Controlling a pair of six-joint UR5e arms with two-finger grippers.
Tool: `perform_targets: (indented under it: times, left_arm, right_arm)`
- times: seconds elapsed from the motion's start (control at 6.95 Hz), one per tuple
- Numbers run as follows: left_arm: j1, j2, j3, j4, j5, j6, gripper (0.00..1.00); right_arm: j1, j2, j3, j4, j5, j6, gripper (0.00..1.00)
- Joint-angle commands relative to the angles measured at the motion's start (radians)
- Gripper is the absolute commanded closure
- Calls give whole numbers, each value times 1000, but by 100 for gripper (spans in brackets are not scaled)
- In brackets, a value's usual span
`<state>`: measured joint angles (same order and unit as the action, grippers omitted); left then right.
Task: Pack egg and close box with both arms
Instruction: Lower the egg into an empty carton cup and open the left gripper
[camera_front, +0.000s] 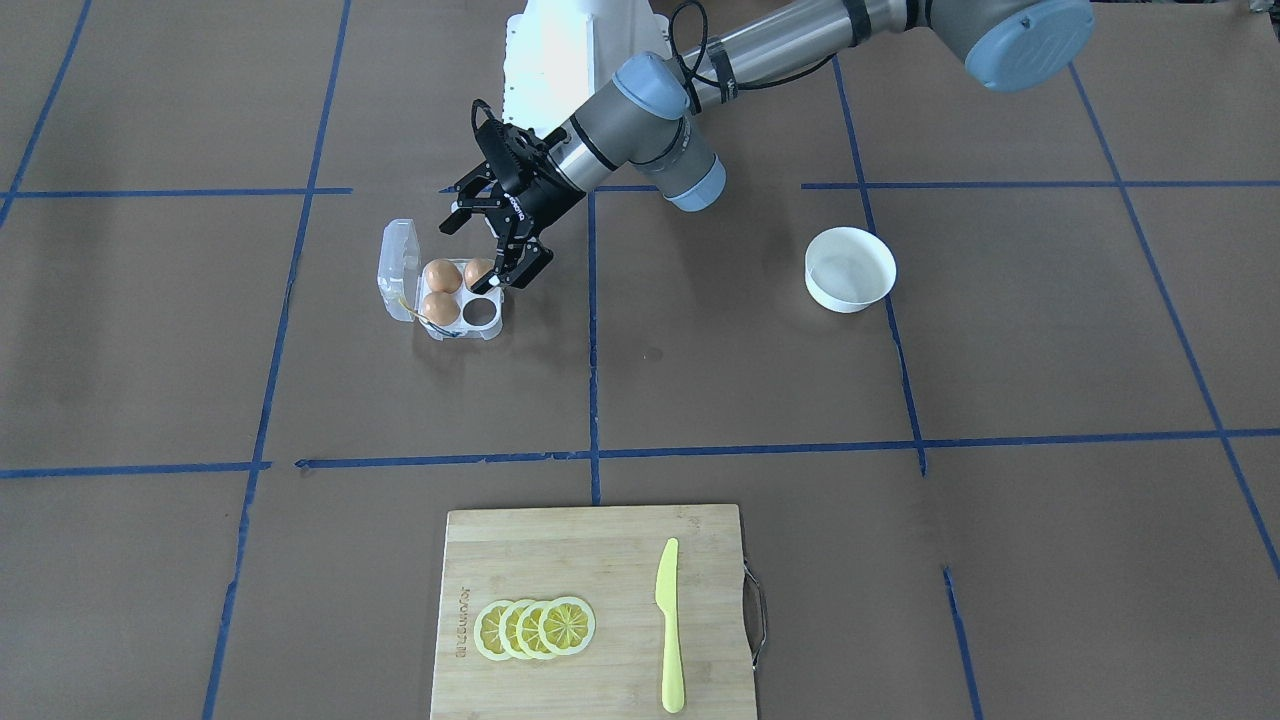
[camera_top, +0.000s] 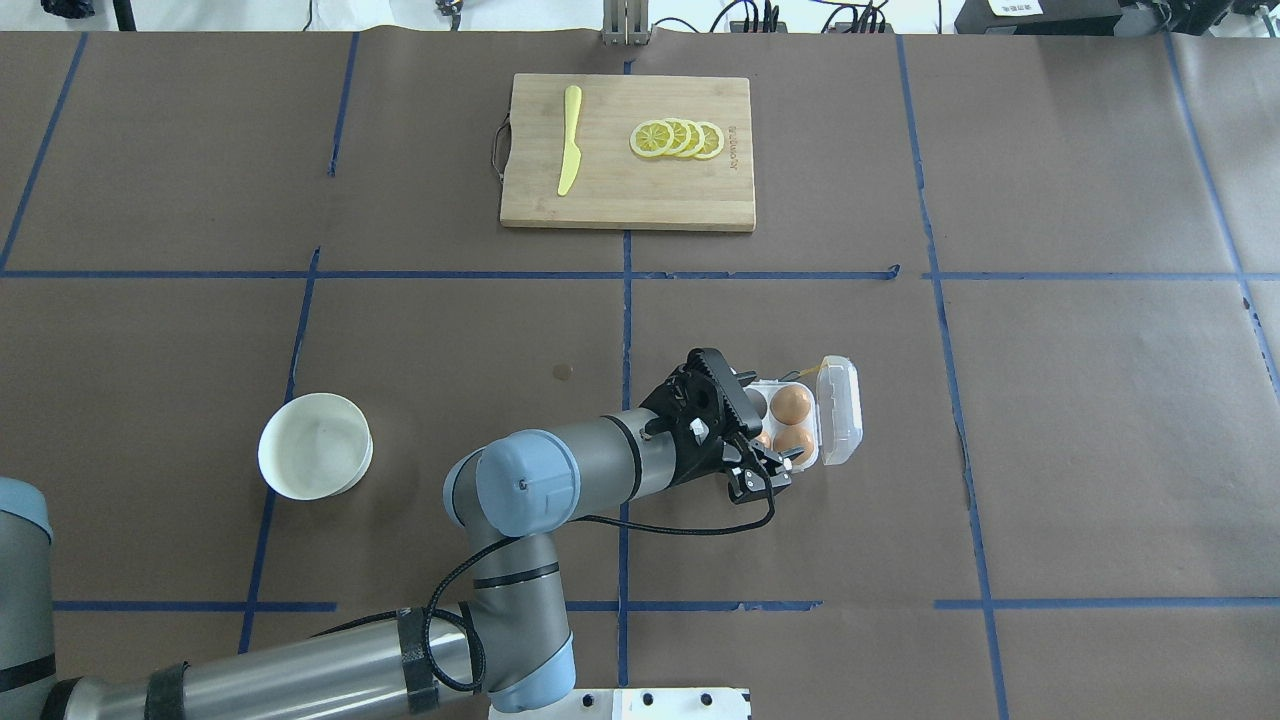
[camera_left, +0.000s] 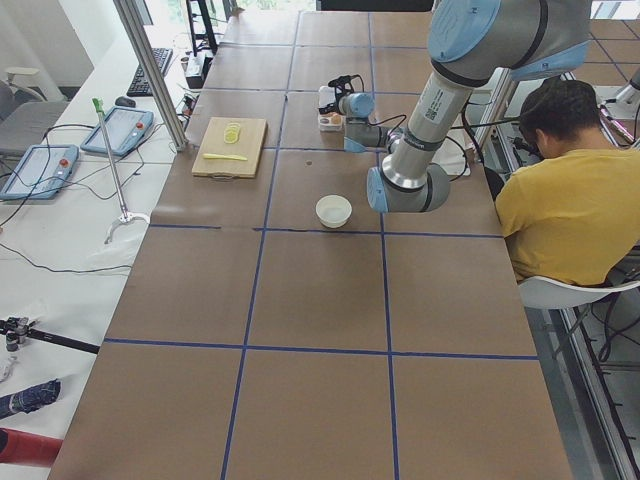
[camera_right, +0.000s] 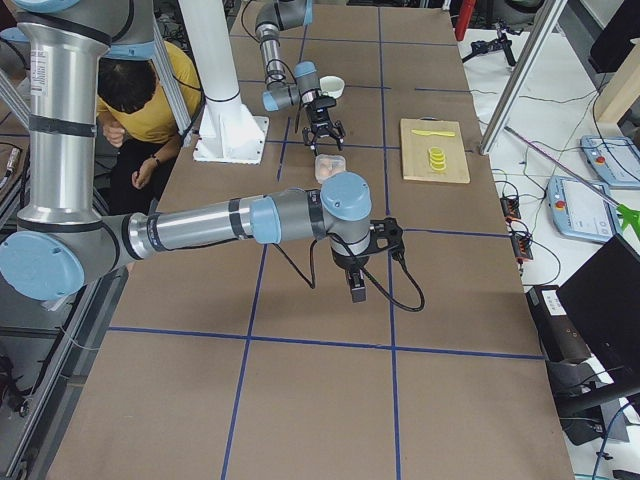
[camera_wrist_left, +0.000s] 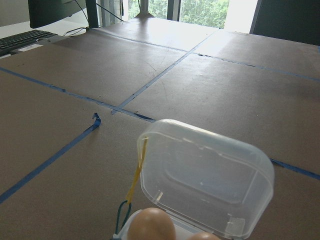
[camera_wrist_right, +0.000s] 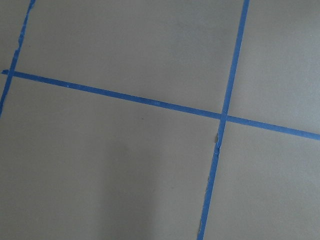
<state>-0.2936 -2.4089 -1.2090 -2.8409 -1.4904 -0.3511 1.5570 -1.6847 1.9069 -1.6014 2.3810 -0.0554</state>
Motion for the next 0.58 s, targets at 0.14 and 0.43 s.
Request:
perform_targets:
  times: [0.14,0.43]
  left_arm:
    - [-108,98,-198,251,-130,-8,0]
    - [-220,187,-437,612,-230,-9,0]
  right_arm:
    - [0,-1,-2,0,1,0,0]
    - [0,-3,-3,0,1,2,0]
